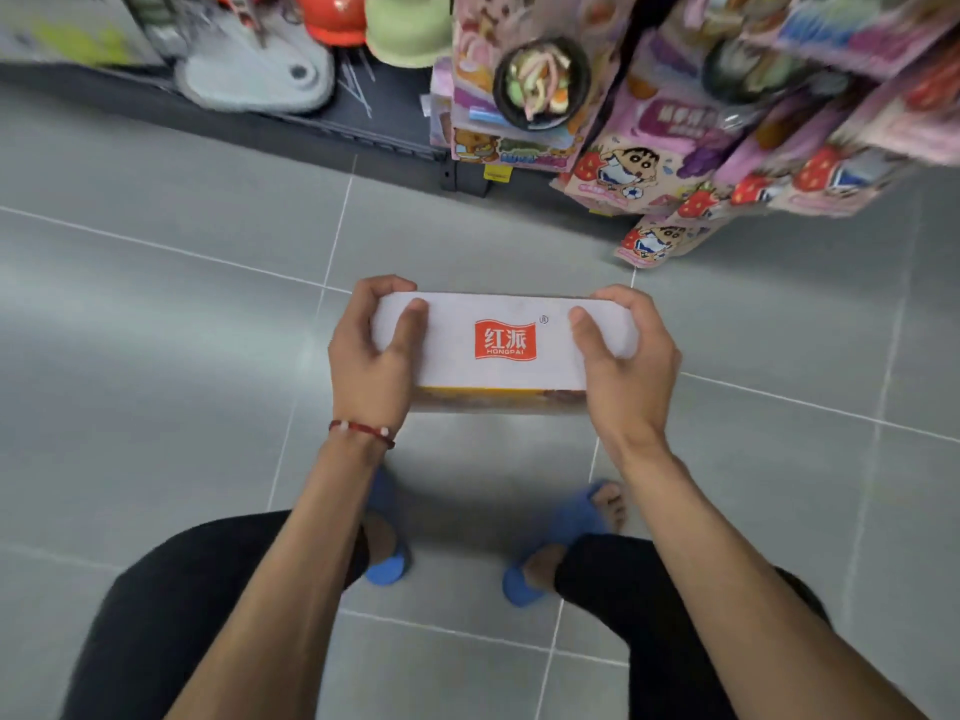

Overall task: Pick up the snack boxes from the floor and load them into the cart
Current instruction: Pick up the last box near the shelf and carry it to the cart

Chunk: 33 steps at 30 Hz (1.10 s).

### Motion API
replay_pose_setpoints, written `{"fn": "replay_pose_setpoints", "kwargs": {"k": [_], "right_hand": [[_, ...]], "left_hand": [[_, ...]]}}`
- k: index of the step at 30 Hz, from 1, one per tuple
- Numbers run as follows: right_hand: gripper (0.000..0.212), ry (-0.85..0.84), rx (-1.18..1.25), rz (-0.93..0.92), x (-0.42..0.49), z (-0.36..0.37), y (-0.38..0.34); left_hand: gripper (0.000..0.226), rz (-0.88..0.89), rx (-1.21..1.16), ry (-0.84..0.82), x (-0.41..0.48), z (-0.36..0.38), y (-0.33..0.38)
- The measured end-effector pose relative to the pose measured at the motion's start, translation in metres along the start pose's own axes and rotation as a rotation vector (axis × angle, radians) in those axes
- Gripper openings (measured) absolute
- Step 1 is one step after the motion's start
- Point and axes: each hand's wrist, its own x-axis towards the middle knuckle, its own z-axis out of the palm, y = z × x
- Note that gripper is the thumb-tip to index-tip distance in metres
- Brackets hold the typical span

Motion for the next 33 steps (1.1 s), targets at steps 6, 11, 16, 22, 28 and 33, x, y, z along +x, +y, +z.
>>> {"fn": "replay_pose_setpoints", "kwargs": {"k": [6, 11, 16, 22, 28, 33], "right_hand": [[0.026, -0.078, -0.005, 0.028, -0.078, -0.06, -0.137], [0.023, -0.18, 0.014, -0.022, -0.126, -0.096, -0.229], [0.02, -0.287, 0.039, -0.117, -0.15, -0.121, -0.292], [0.02, -0.441, 0.037, -0.249, -0.174, -0.142, -0.349], [0.02, -0.515, 0.009, -0.375, -0.2, -0.13, -0.386], [0.019, -0.644, -0.03, -0.419, -0.239, -0.077, -0.425]], "left_hand": [[0.013, -0.06, -0.025, 0.056, -0.071, -0.09, 0.134], [0.015, -0.083, -0.014, 0.154, -0.124, -0.152, 0.217], [0.011, -0.086, -0.04, 0.29, -0.171, -0.187, 0.271], [0.012, -0.09, -0.082, 0.462, -0.221, -0.218, 0.314], [0.014, -0.125, -0.161, 0.588, -0.254, -0.253, 0.33], [0.013, -0.178, -0.215, 0.718, -0.27, -0.314, 0.32]]}}
